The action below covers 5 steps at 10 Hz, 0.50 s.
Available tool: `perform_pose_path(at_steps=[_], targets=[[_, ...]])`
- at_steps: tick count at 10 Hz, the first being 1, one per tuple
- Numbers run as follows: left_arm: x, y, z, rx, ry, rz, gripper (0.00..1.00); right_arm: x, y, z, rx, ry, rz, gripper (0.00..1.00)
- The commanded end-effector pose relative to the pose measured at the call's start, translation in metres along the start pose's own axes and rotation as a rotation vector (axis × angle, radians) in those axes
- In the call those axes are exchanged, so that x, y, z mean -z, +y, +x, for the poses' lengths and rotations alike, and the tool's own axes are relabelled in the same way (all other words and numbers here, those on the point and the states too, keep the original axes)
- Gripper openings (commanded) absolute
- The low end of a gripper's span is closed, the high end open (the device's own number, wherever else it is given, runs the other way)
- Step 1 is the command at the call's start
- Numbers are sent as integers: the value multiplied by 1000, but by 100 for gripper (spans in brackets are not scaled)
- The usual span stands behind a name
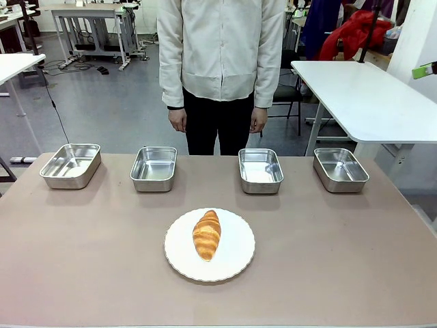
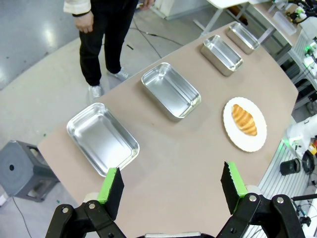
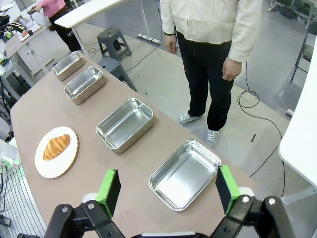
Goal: Place the bread in the container.
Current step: Place the Butter Roll into the Airtight Container indicated by the human.
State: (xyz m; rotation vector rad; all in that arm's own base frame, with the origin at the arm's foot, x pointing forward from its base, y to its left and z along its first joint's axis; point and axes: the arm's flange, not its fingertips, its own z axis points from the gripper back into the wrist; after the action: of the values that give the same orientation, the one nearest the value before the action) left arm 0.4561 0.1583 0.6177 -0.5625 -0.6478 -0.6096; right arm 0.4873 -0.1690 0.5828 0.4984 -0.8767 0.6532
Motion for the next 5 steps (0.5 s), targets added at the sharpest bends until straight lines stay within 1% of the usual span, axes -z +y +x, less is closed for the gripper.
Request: perform_pose_path(at_steps=[1,5], targets=[[0,-1,1,4,-20,-9,100,-1,2,1,-4,-5,5,100],[0,-1,1,4,-20,-9,100,-1,2,1,-4,-5,5,100]])
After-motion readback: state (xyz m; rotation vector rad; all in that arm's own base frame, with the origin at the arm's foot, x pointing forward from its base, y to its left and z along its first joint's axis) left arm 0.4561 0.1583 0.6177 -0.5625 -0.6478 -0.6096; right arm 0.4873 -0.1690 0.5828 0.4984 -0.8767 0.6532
